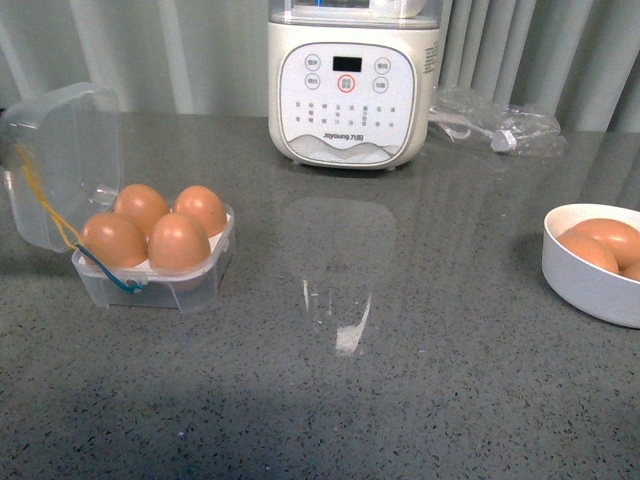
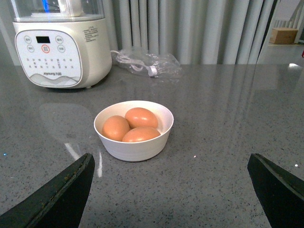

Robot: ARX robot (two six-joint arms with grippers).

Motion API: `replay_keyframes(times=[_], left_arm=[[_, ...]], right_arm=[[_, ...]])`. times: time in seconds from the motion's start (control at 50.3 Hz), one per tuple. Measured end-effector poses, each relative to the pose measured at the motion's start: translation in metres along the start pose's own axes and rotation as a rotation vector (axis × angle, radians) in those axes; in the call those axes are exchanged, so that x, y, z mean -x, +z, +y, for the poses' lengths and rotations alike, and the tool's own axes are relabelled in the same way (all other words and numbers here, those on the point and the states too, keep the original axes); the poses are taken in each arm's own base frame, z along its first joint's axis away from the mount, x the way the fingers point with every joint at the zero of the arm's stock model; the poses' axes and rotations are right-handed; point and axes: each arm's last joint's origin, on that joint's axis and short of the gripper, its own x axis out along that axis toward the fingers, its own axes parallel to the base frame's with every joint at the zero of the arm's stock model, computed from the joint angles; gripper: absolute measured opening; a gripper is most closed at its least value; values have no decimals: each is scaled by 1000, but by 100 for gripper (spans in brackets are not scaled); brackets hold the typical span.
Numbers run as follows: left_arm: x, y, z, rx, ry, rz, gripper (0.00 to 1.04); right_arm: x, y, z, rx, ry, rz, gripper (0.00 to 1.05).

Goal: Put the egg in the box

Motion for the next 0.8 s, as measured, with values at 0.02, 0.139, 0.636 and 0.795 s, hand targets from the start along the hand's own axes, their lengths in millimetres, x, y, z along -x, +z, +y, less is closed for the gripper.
replay_keyframes(times=[0.02, 0.139, 0.636, 0.795], left_arm=[[0, 0, -3, 0, -19, 4, 98], [3, 5, -17, -9, -106, 4, 98], [34, 24, 3, 222, 116, 124, 98], [34, 24, 3, 227, 113, 126, 98]], right_arm=[[0, 0, 0, 0, 0, 0, 98], [0, 0, 0, 0, 0, 0, 98], [0, 0, 0, 0, 1, 0, 98], [0, 0, 0, 0, 0, 0, 98]])
